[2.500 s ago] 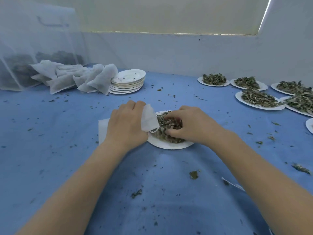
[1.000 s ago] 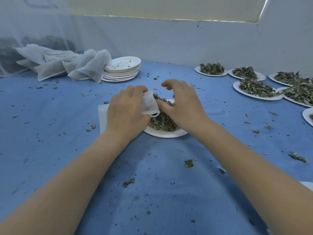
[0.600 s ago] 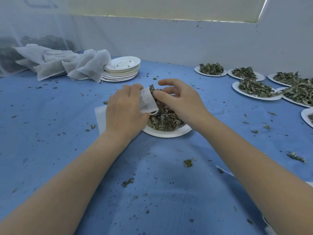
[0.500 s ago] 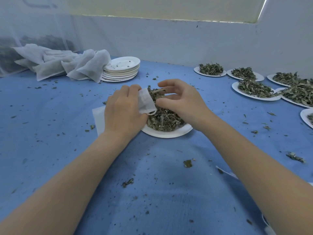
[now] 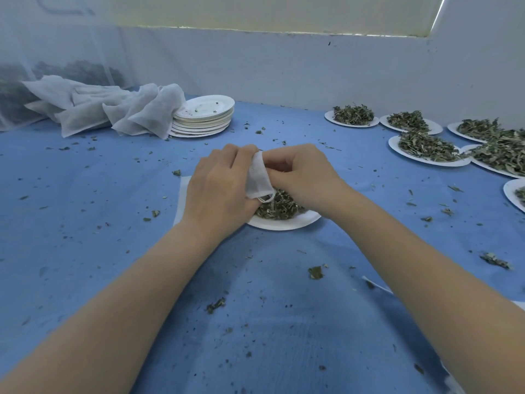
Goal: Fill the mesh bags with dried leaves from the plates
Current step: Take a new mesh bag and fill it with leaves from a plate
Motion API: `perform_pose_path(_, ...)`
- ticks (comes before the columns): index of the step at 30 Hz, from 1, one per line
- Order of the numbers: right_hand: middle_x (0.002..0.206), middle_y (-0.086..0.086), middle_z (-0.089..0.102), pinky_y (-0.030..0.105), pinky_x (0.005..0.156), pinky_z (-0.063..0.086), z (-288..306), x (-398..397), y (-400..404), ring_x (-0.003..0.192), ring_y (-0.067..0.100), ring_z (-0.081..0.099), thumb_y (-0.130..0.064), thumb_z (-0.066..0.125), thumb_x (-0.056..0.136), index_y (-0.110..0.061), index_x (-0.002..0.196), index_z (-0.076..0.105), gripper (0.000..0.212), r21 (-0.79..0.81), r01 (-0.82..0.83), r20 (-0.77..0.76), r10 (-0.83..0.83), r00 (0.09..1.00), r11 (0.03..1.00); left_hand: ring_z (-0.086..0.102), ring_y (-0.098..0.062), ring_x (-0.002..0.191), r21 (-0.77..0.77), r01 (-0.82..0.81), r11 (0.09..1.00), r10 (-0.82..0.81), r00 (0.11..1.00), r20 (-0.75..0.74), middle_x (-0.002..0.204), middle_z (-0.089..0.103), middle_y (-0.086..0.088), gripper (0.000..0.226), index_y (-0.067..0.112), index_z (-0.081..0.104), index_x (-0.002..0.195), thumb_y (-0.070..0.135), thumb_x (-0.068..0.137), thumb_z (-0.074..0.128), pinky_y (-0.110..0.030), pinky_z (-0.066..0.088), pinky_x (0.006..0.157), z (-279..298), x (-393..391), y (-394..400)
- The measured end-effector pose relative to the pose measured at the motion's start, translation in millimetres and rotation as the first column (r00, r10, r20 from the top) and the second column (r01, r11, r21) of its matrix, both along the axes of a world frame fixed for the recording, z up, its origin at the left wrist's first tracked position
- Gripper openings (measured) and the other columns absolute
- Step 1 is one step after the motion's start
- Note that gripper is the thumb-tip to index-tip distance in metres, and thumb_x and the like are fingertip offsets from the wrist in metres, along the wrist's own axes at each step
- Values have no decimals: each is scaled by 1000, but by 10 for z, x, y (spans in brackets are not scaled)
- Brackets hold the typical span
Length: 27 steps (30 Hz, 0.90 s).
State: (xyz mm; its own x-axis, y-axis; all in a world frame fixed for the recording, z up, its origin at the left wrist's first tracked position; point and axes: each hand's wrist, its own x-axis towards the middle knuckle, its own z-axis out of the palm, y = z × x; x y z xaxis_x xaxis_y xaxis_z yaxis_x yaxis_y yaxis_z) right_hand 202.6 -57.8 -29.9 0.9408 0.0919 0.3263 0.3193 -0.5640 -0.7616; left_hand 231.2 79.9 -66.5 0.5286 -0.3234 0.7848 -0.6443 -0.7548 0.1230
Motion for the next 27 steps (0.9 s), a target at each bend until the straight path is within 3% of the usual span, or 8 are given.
perform_pose_path(2,94,-5,74,24,87,51,54,-26,-33,93,6,66,-16,61,89,-22,99,73,17,47,-83,-75,86,994,995,59,-37,72,-3,-12,1000,12,1000,-15,88,63,-19,42,-2,63,104,12,65,73,-43,49,63,-2,9,11)
perform_pose_path(5,100,-9,72,20,87,52,94,-43,-127,93,2,67,-6,66,82,-22,102,70,26,125,-178,-130,194,972,976,59,-39,75,-11,-45,999,44,997,-60,90,63,-20,47,-2,62,106,13,63,76,-42,47,65,-1,28,35)
perform_pose_path(8,89,-7,73,15,74,51,80,-39,-117,80,1,68,-4,71,76,-23,90,69,24,121,-73,-88,84,993,990,59,-38,75,-16,-42,999,41,997,-62,89,63,-19,48,-1,62,106,15,63,76,-41,47,64,1,39,40)
perform_pose_path(12,71,-11,65,13,69,49,36,13,-11,63,2,63,-3,71,72,-28,73,57,29,156,57,82,-71,994,986,58,-34,68,42,-31,999,29,999,46,84,62,-16,45,-1,63,101,9,60,76,-38,48,61,-11,32,6)
perform_pose_path(16,65,-12,60,7,55,40,-28,20,99,53,-3,53,-2,63,75,-30,76,49,32,145,79,72,-90,993,986,58,-34,69,51,8,999,-11,998,60,84,62,-16,44,-3,63,101,15,63,76,-37,46,61,-15,19,0)
perform_pose_path(22,90,-6,73,20,67,51,67,-16,-28,82,7,68,2,62,77,-25,109,53,43,276,-70,-26,80,996,959,57,-32,87,-131,-30,991,6,984,-178,104,64,-9,62,6,53,119,23,65,78,-30,33,72,40,11,64)
perform_pose_path(25,87,-2,74,28,77,55,103,-17,-94,83,10,69,-6,71,78,-24,105,57,35,305,-48,10,47,999,951,56,-35,89,-82,-79,993,62,980,-189,104,63,-10,53,8,54,118,14,68,71,-33,33,74,41,64,114)
perform_pose_path(27,80,-5,72,25,78,51,138,-30,-172,76,6,65,-24,73,79,-28,96,62,21,146,78,41,-85,996,986,55,-36,89,-83,-126,988,109,977,-183,104,62,-12,49,8,56,116,9,68,69,-36,35,76,47,97,160)
